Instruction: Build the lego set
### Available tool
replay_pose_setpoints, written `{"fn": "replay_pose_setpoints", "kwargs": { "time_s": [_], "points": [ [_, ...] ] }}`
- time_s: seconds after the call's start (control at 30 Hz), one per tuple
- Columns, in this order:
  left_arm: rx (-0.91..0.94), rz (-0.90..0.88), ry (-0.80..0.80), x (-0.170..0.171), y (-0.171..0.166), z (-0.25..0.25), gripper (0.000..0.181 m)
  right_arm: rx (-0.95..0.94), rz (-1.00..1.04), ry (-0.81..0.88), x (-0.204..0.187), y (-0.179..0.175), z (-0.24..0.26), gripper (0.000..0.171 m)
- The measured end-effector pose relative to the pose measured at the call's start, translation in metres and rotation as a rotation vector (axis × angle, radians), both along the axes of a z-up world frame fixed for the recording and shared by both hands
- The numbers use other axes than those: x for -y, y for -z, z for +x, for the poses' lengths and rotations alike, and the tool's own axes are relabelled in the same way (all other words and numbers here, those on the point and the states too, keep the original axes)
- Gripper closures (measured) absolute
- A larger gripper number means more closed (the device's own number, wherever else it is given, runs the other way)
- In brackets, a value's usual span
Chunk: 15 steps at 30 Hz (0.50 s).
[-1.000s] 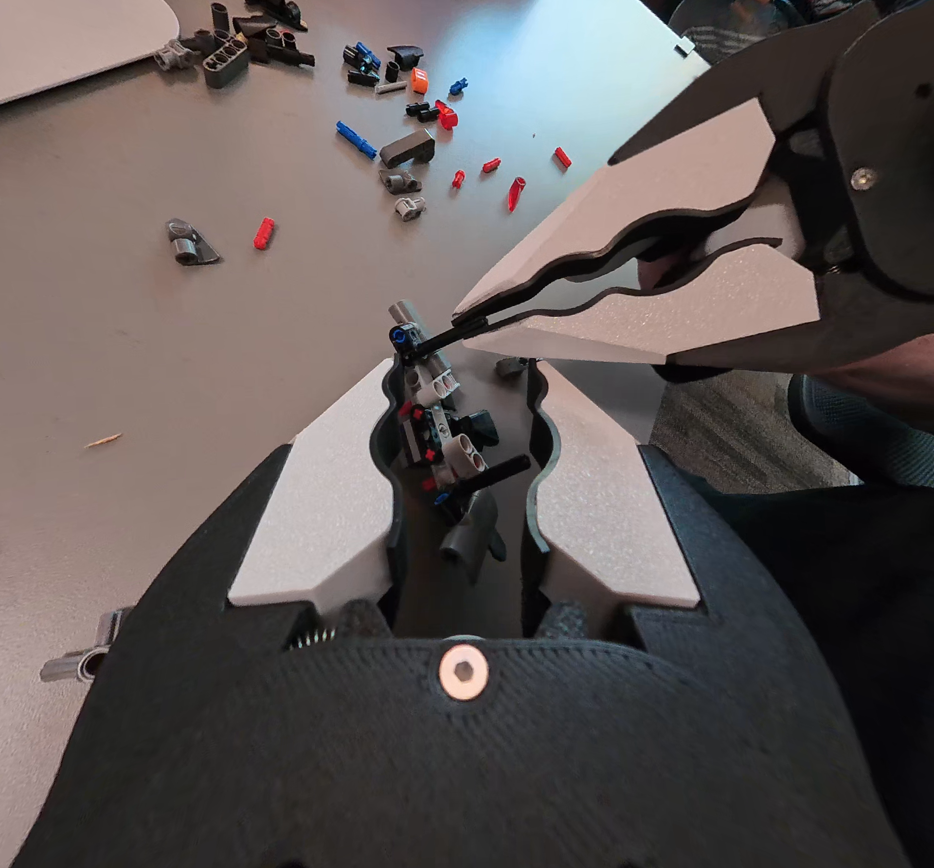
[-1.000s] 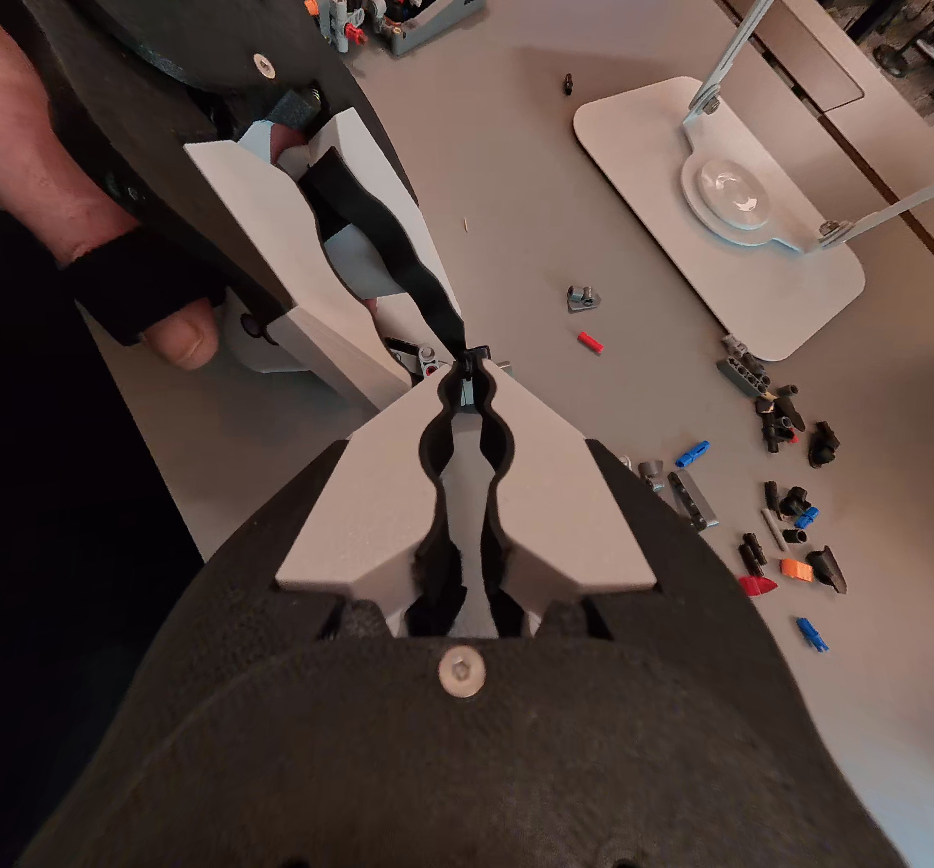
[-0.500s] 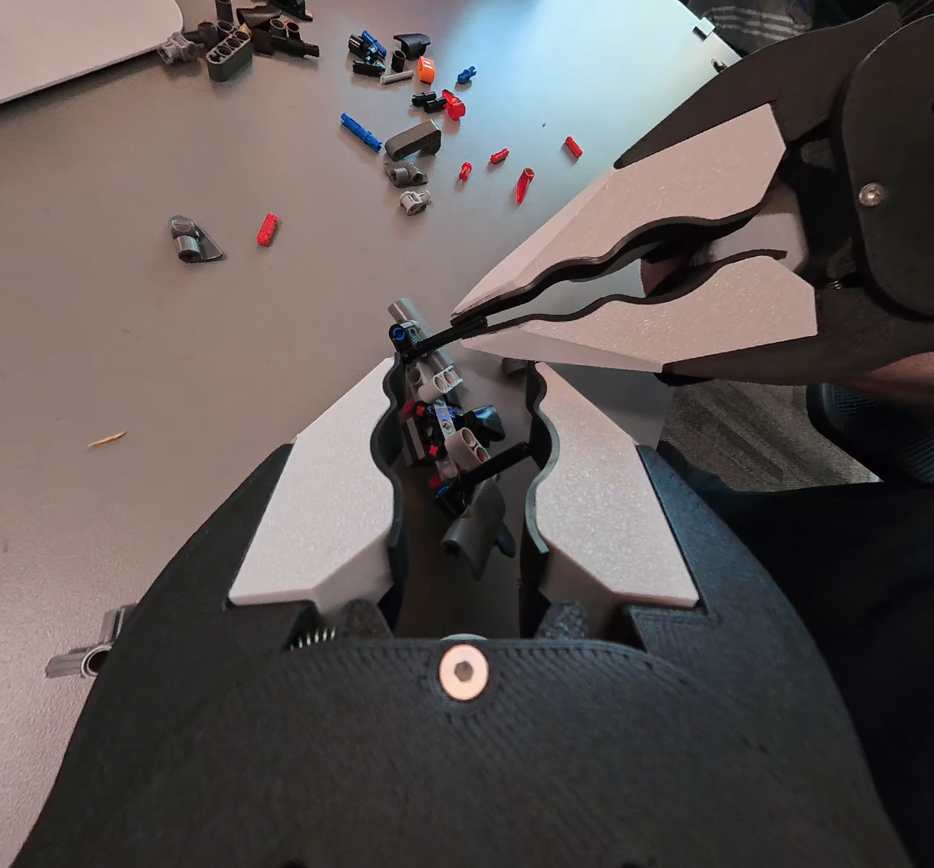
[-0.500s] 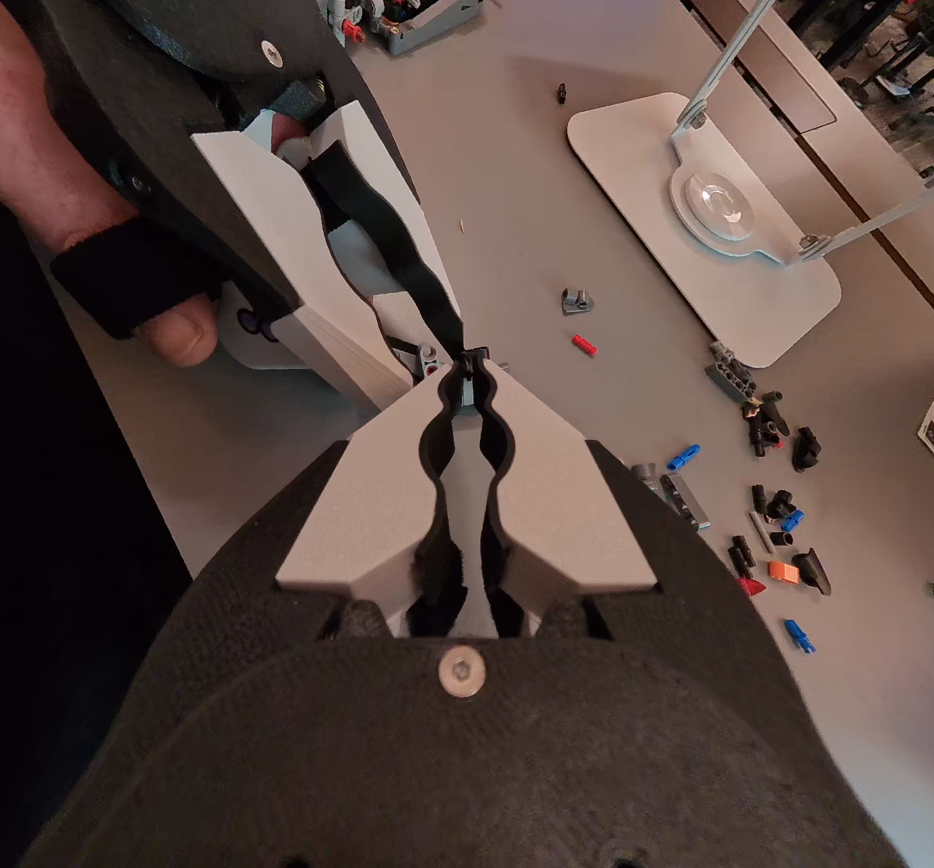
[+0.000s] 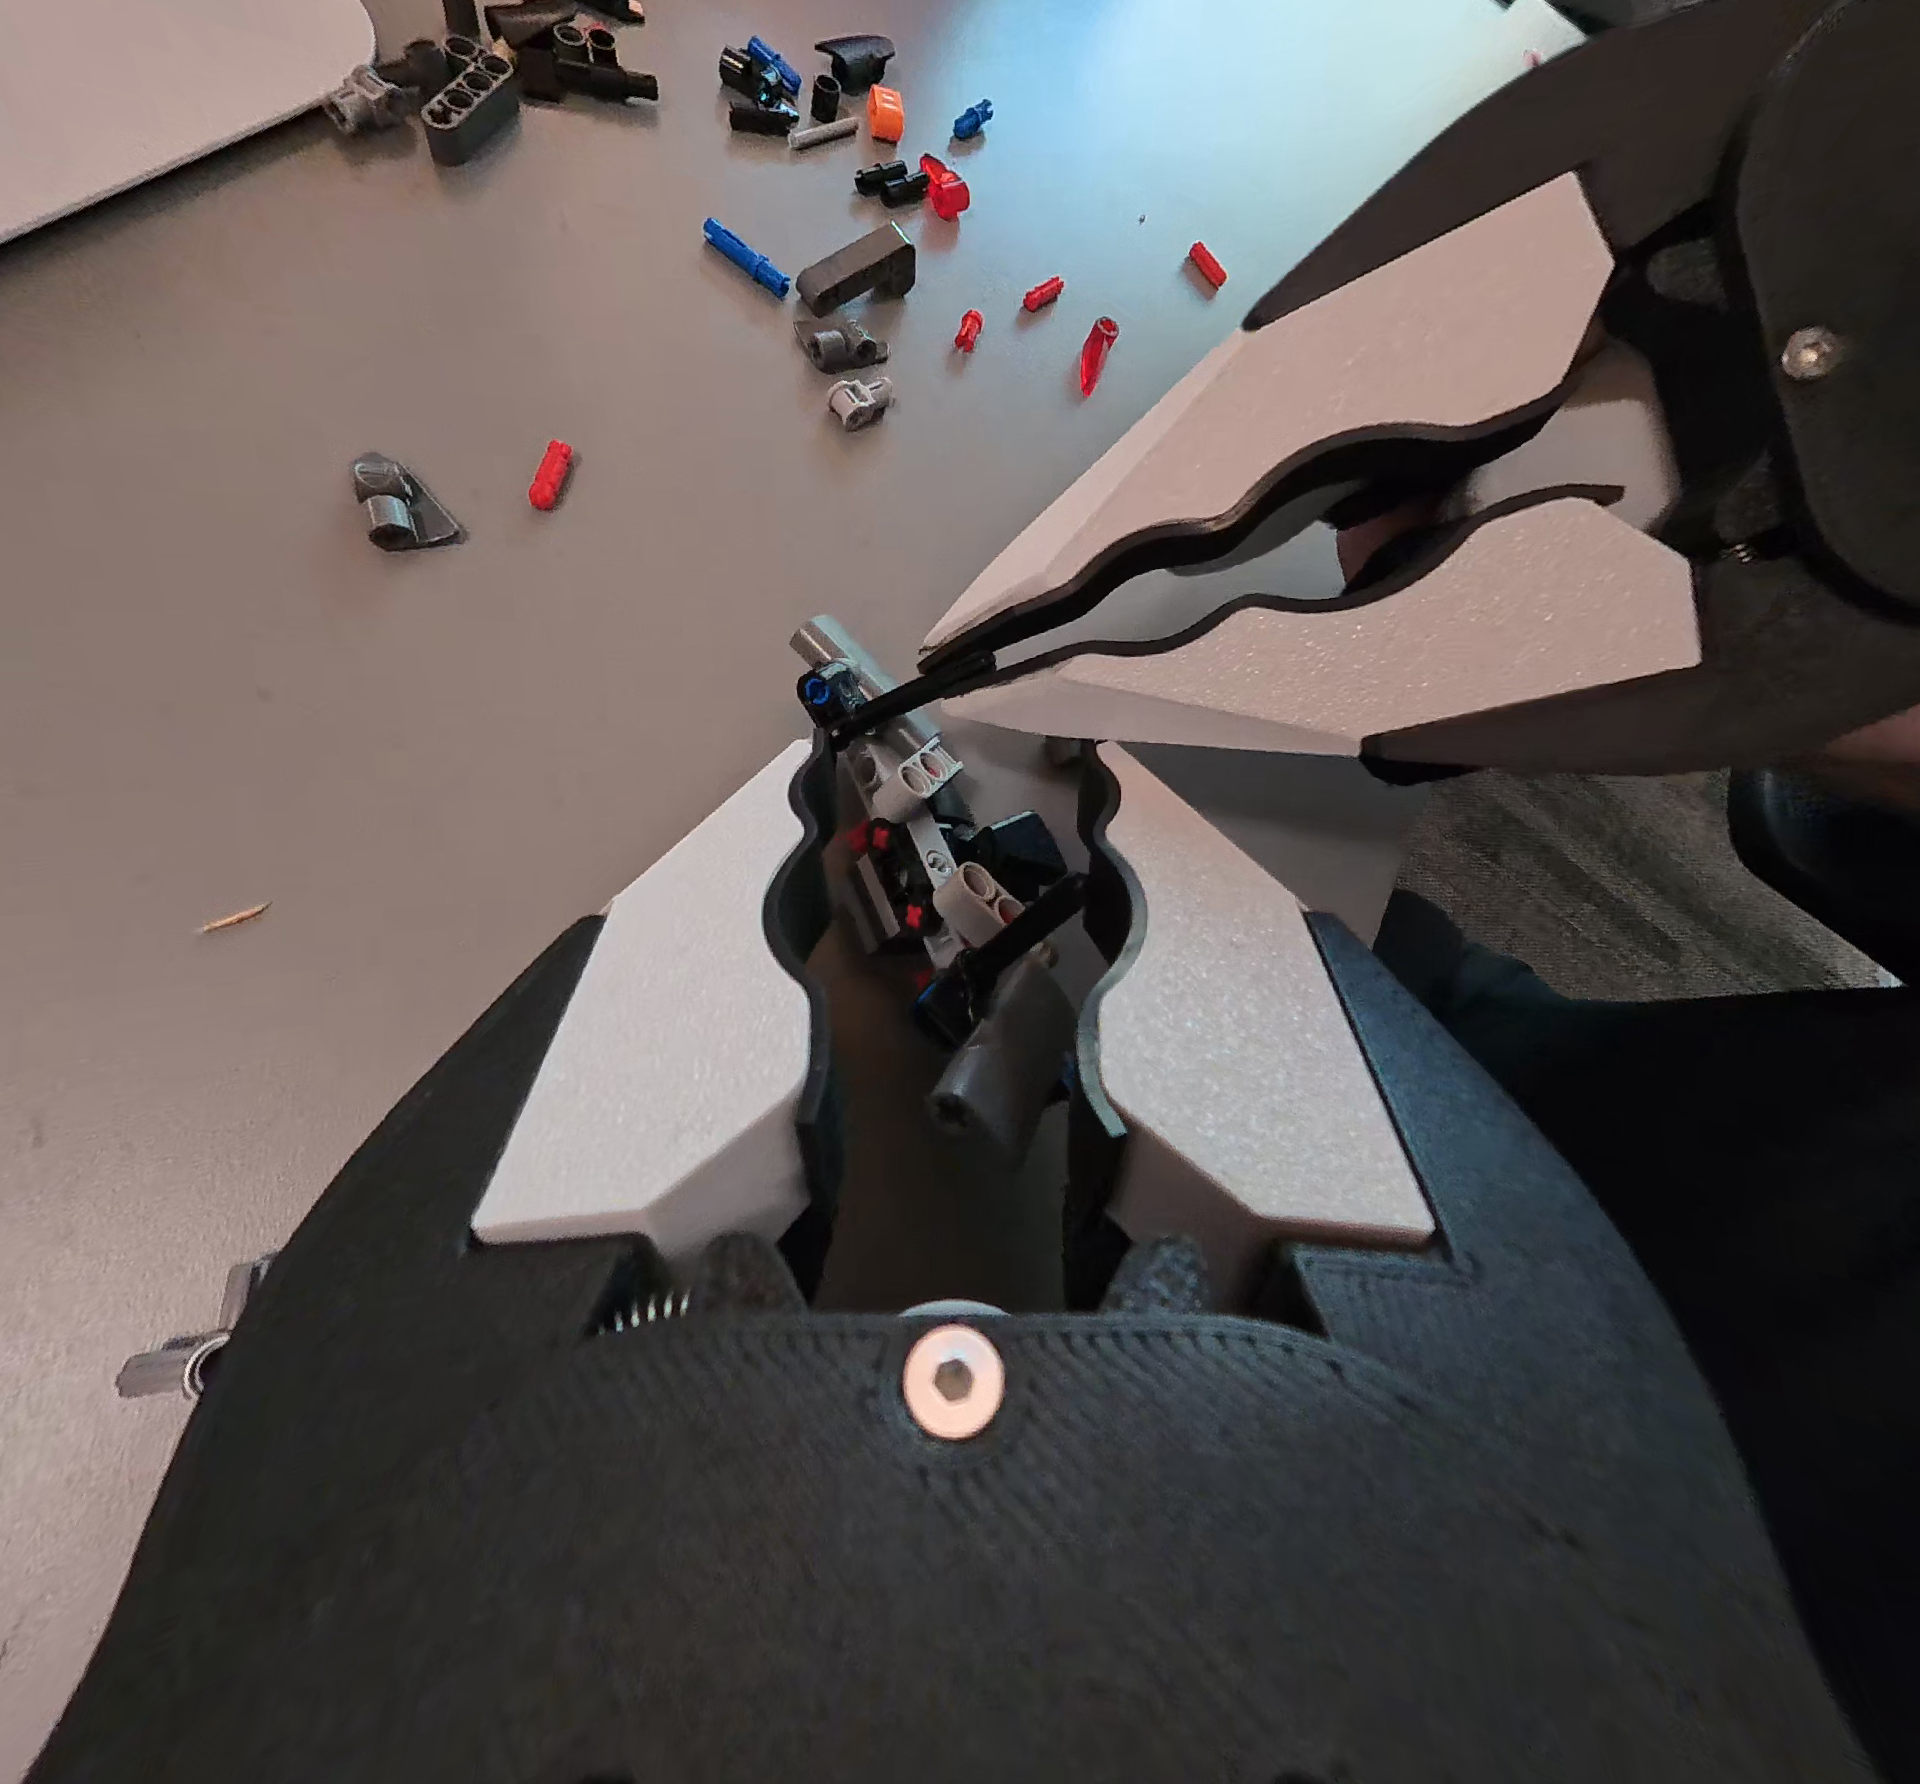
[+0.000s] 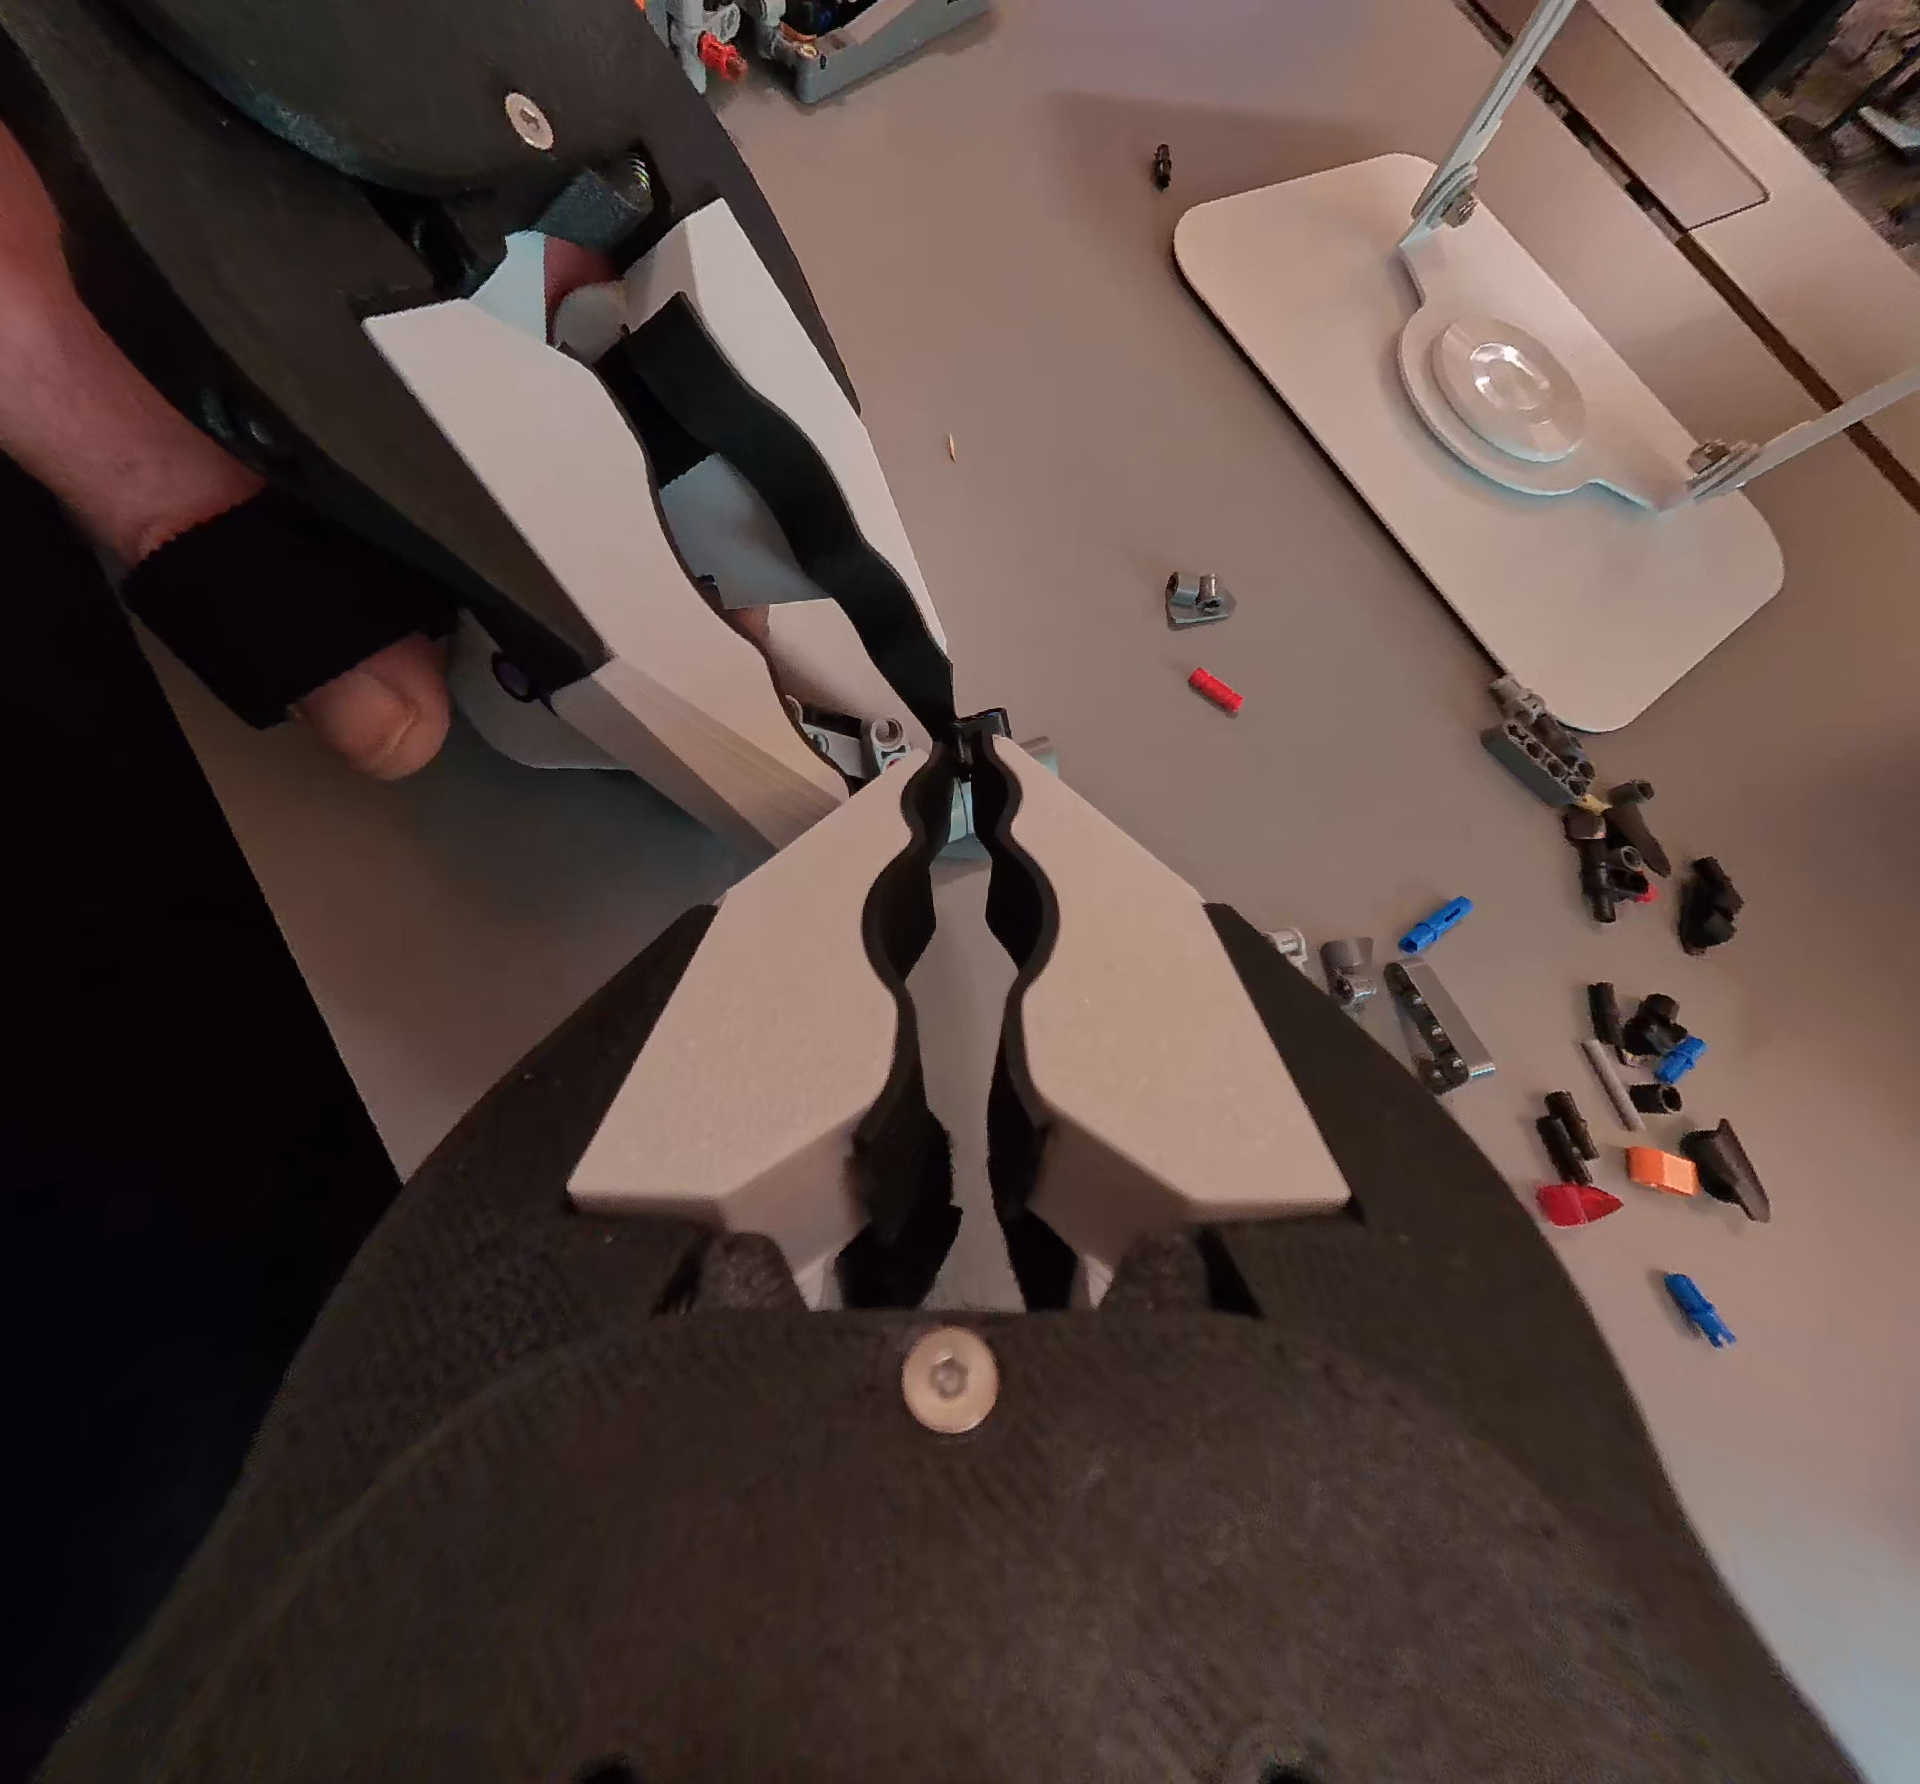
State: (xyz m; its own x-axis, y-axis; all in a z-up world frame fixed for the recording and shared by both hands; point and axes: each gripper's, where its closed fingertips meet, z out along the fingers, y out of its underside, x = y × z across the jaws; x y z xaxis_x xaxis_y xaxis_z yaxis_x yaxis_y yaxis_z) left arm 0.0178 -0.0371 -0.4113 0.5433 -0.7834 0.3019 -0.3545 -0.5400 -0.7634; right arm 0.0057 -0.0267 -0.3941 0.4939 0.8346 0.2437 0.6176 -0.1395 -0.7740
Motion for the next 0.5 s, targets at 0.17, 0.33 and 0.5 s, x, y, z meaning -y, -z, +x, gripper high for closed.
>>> {"fn": "replay_pose_setpoints", "kwargs": {
  "time_s": [0.17,0.33,0.5],
  "points": [
    [-0.026,0.013,0.000,-0.0006,0.0018,0.0006,0.138,0.011,-0.008,-0.008,-0.0011,0.0000,-0.0017,0.170],
    [-0.007,0.017,-0.006,-0.0021,-0.0004,0.0020,0.137,-0.023,-0.027,-0.010,-0.0022,-0.0035,-0.0003,0.170],
    [0.062,-0.014,-0.019,-0.0034,-0.0057,0.0044,0.134,-0.139,-0.093,-0.018,-0.0040,-0.0040,0.0064,0.171]
  ]
}}
